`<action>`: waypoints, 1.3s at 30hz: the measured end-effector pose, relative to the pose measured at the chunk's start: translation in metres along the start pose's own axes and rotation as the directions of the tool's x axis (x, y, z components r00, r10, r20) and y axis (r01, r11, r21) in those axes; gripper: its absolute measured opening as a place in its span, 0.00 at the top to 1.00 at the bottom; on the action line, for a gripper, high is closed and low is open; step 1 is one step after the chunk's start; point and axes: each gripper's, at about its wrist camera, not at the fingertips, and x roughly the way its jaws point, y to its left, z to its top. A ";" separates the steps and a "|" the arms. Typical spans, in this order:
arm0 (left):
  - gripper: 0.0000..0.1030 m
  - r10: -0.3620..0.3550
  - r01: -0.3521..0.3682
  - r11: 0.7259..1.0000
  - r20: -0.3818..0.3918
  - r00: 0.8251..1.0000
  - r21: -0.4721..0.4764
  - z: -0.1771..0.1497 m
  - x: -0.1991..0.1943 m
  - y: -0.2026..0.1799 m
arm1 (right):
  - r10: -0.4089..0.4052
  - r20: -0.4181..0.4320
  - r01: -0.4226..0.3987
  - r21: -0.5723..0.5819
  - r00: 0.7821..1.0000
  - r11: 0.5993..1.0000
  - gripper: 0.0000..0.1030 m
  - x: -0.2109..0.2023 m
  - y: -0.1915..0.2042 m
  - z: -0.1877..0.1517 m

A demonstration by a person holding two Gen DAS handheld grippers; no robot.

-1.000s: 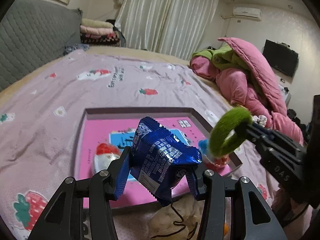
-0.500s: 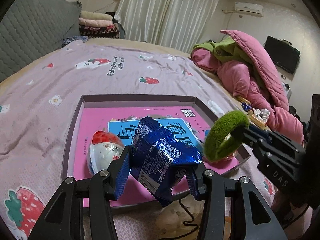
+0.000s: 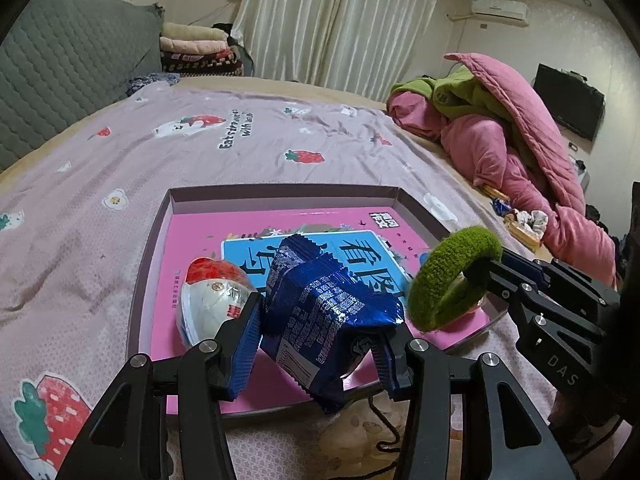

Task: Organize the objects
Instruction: 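Lower the blue packet and green ring over the pink book in the tray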

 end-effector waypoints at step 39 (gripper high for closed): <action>0.52 0.047 -0.041 0.997 -0.094 0.994 0.063 -0.011 0.036 -0.010 | -0.158 -0.068 0.143 -0.187 0.985 0.972 0.81 0.026 0.026 -0.014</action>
